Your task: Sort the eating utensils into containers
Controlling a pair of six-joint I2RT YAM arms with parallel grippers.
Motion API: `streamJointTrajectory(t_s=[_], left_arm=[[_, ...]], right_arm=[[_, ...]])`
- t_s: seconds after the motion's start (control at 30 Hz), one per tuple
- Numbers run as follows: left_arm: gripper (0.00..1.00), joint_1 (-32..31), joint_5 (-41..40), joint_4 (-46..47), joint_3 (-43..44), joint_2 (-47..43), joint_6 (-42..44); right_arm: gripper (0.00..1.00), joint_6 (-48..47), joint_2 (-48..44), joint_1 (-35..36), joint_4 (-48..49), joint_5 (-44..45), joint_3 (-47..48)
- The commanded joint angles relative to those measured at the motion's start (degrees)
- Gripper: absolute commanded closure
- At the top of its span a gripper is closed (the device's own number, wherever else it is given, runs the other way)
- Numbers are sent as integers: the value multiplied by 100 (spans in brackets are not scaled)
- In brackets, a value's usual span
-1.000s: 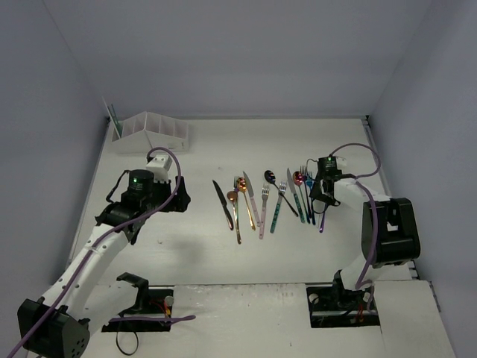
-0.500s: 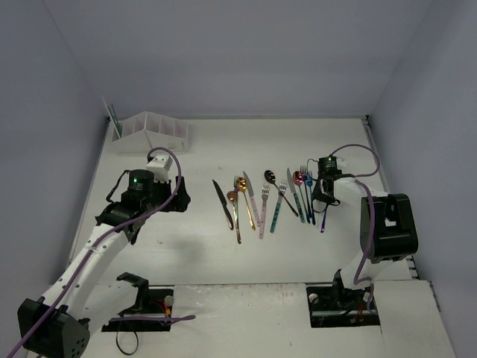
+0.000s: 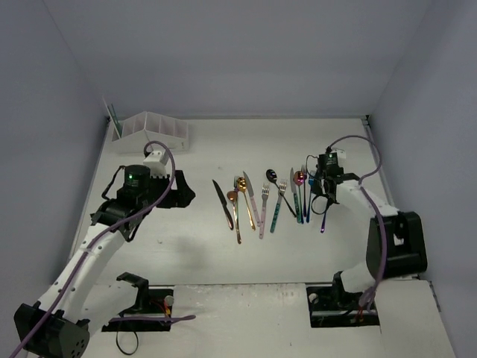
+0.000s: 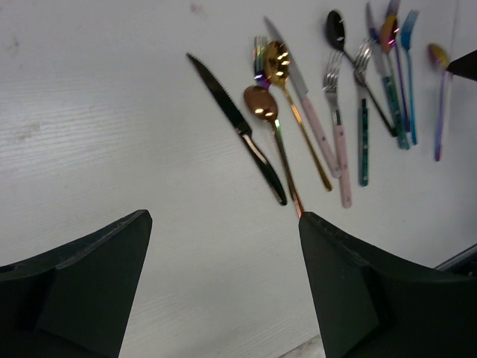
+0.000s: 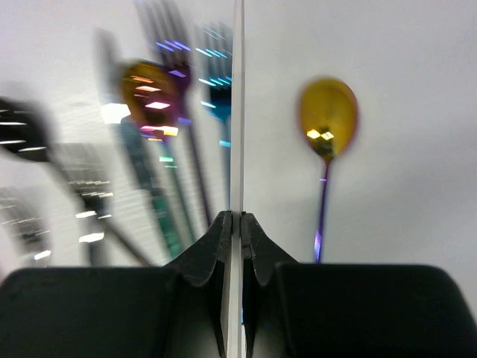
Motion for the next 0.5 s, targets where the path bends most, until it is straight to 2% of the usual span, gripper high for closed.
streamJointTrajectory(t_s=[0.0, 0.1, 0.23, 0.47], left_arm=[[22, -478, 322, 330, 940, -105, -934], [22, -978, -8, 436, 1285, -37, -1147], [22, -1847, -527, 1054, 1491, 120, -1425], [24, -3005, -1286, 2168, 1781, 779, -1408]], right_arm=[[100, -426, -1264, 790, 293, -182, 548], [100, -523, -1877, 1252, 645, -691, 565], [100, -795, -2325, 2037, 958, -1215, 591], [100, -1044, -2578, 3023, 1461, -1760, 559]])
